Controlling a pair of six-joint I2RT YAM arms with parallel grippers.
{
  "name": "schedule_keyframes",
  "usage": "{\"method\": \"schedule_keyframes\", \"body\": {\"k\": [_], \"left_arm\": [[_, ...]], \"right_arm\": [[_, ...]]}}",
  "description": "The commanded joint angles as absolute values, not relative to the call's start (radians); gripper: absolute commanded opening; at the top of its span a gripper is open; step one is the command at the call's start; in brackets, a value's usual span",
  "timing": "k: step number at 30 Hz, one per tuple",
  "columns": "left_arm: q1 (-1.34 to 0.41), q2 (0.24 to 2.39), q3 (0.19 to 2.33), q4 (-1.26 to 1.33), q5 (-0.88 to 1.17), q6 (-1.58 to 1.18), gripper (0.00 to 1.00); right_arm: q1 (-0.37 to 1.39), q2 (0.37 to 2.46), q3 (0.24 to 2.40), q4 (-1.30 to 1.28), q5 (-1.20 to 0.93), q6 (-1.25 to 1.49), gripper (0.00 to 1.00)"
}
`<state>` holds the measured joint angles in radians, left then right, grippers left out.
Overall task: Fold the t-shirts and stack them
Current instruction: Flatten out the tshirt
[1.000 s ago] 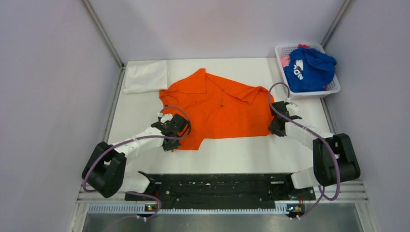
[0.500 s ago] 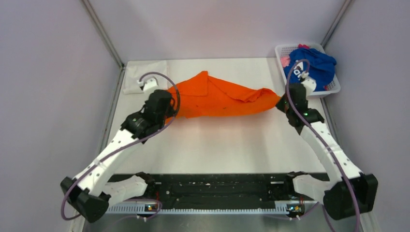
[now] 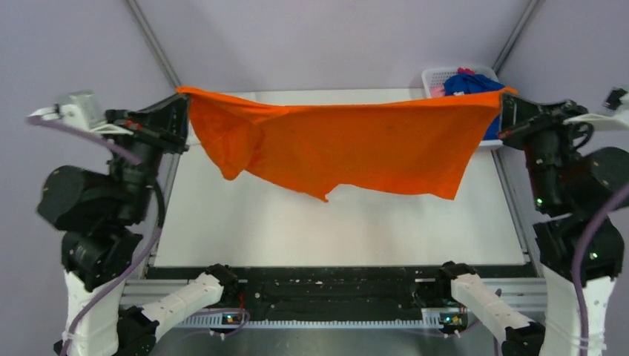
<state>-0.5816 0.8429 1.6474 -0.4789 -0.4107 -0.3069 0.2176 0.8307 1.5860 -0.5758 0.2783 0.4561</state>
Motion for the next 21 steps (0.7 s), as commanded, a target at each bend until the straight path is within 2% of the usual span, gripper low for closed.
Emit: {"method": "schedule_keyframes", "body": {"k": [1,5,11,16,21], "left_arm": [[-0.579,0.859,1.859,-0.491,-0.192,-0.173,0.0],[-0.578,0.875,2.014,-0.536,-0.137,-0.152,0.0],[-0.578,0.876,2.021,-0.548,-0.198,-0.126,0.0],[-0.579,0.891,1.903,-0.494,-0.325,-0.096,0.0],[-0.579,0.933,1.604,-0.293,-0.574,-0.08,0.0]], "right_arm": [[0.207,0.796,1.735,-0.671,0.168,0.402,0.0],[0.207,0.743,1.767,-0.684,0.076,0.413,0.0],[0.207,0.705,1.745,-0.679,0.027,0.424,0.0],[0.207,0.706,1.659,-0.647,0.104,0.423,0.0],[0.207,0.733,1.402,-0.552,0.234,0.436,0.0]]}}
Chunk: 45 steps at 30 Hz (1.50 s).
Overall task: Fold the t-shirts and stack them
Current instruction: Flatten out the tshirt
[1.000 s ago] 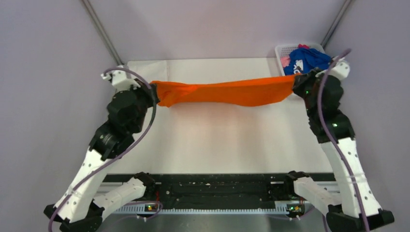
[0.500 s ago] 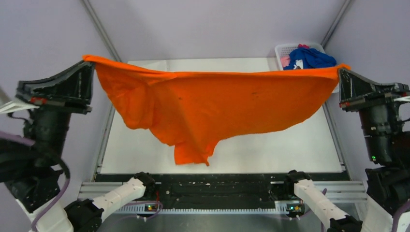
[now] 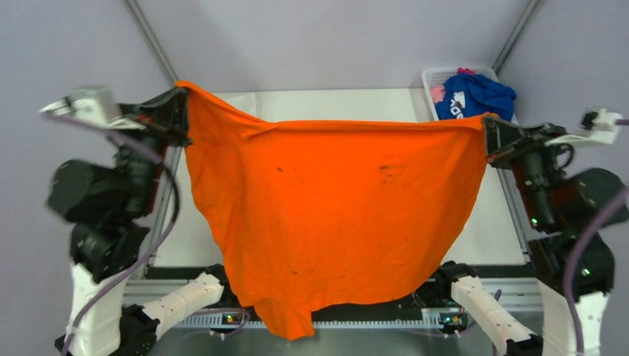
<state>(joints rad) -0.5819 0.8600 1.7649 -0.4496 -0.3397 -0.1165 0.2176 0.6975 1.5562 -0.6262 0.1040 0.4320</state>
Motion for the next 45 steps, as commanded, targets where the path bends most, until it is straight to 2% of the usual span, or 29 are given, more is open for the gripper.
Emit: {"method": "schedule_keyframes", "body": {"k": [1,4,8,12,16,20,30,31,32,33,34,36,37,38,39,41,45], "left_arm": [[-0.578,0.961,1.554,-0.258,-0.648,-0.079,0.0],[-0.537,1.095,1.416,-0.19,-0.763,-0.094,0.0],[-0.414,1.311,1.322,-0.168,-0.639,-0.247,0.0],[-0.358,1.572,1.344,-0.104,-0.553,-0.326,0.0],[-0.334,1.803,1.443,-0.094,-0.518,-0.342,0.0],[-0.32,1.987,1.556,-0.127,-0.493,-0.349,0.0],[-0.296,2.17,1.746,-0.153,-0.45,-0.39,0.0],[-0.293,2.186,1.764,-0.163,-0.451,-0.392,0.01],[-0.292,2.202,1.784,-0.17,-0.452,-0.39,0.1],[-0.291,2.218,1.803,-0.179,-0.448,-0.379,0.23],[-0.289,2.236,1.836,-0.197,-0.45,-0.37,0.37],[-0.284,2.263,1.906,-0.262,-0.473,-0.368,0.63],[-0.283,2.266,1.933,-0.284,-0.478,-0.368,0.72],[-0.282,2.258,1.945,-0.294,-0.474,-0.368,0.82],[-0.282,2.243,1.945,-0.293,-0.465,-0.368,0.92],[-0.282,2.202,1.92,-0.291,-0.427,-0.375,0.99],[-0.282,2.093,1.78,-0.264,-0.316,-0.42,0.99]], "right_arm": [[0.207,0.744,1.344,-0.529,0.265,0.444,0.0],[0.206,0.796,1.174,-0.438,0.371,0.461,0.0],[0.206,0.93,0.951,-0.237,0.478,0.464,0.0],[0.205,1.158,0.858,-0.017,0.491,0.443,0.0],[0.202,1.425,0.897,0.097,0.545,0.43,0.0],[0.202,1.607,0.961,0.143,0.55,0.419,0.0],[0.2,1.859,1.142,0.2,0.641,0.396,0.0],[0.2,1.875,1.163,0.195,0.643,0.393,0.0],[0.201,1.889,1.187,0.183,0.655,0.394,0.0],[0.2,1.913,1.211,0.165,0.669,0.399,0.01],[0.2,1.929,1.247,0.141,0.687,0.408,0.08],[0.199,1.958,1.307,0.065,0.725,0.451,0.31],[0.198,1.97,1.336,0.021,0.733,0.47,0.54],[0.196,1.977,1.362,-0.012,0.725,0.478,0.92],[0.196,1.981,1.387,-0.051,0.712,0.482,0.98],[0.196,1.969,1.401,-0.085,0.655,0.477,0.99],[0.2,1.9,1.307,-0.011,0.506,0.473,0.99]]}}
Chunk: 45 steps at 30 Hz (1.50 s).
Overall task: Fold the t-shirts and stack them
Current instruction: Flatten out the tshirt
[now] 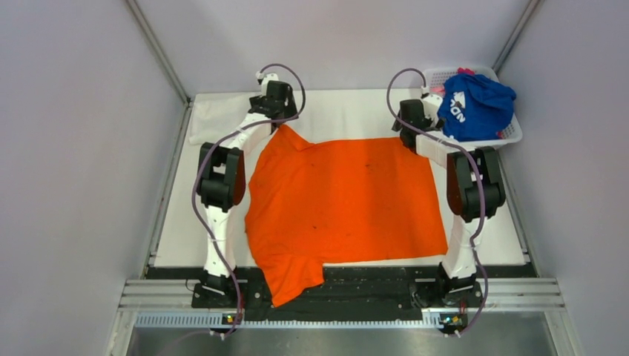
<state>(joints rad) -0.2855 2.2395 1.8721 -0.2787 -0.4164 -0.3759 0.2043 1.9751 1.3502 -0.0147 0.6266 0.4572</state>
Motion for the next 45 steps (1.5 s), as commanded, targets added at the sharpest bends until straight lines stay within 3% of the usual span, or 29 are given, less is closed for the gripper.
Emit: {"method": "schedule_keyframes", "body": {"k": [1,8,17,32,45], "left_arm": [[-0.282,2.066,1.736,-0.255,-0.291,-0.436,0.99],[-0.282,1.985,1.504,-0.153,-0.065,-0.559,0.99],[-0.282,2.118,1.578,-0.088,0.099,-0.663,0.99],[-0.282,2.211,1.632,-0.069,0.13,-0.705,0.99],[-0.282,2.321,1.758,0.166,0.188,-0.916,0.99]], "right_arm": [[0.204,1.879,1.283,0.004,0.483,0.472,0.99],[0.247,1.705,1.095,0.037,0.397,0.474,0.99],[0.31,1.589,0.82,0.237,0.099,0.5,0.99],[0.312,1.659,0.844,0.192,0.117,0.485,0.99],[0.311,1.719,0.867,0.169,0.096,0.469,0.99]]}}
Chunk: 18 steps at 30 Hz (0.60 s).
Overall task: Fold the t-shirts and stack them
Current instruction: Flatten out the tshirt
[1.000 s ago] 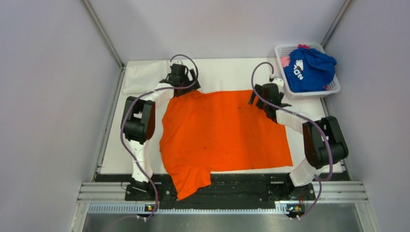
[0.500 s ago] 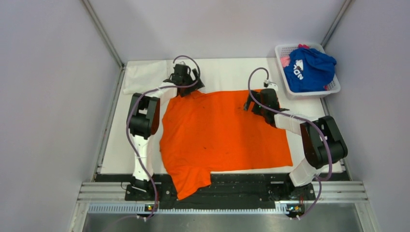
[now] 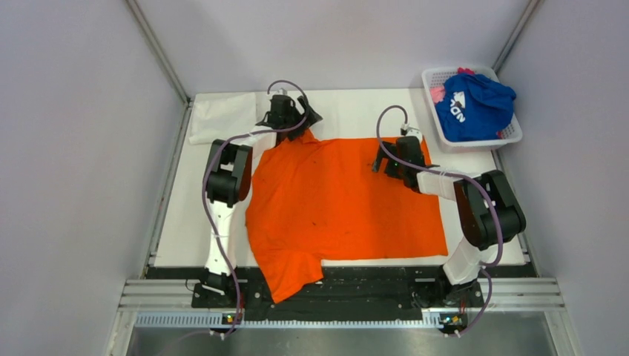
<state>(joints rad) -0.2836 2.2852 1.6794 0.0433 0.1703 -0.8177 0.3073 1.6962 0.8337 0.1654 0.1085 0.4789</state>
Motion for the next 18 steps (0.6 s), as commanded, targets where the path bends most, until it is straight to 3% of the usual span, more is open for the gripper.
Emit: {"method": "schedule_keyframes", "body": {"k": [1,12,18], "left_arm": [[-0.282,2.332,1.774,0.177,0.183,-0.935,0.99],[-0.288,2.589,2.178,0.117,0.21,-0.985,0.99],[-0.29,2.369,2.017,0.068,0.105,-0.801,0.99]], "right_arm": [[0.311,1.72,0.868,0.168,0.098,0.469,0.99],[0.31,1.725,0.877,0.146,0.115,0.456,0.99],[0.312,1.727,0.877,0.147,0.115,0.454,0.99]]}}
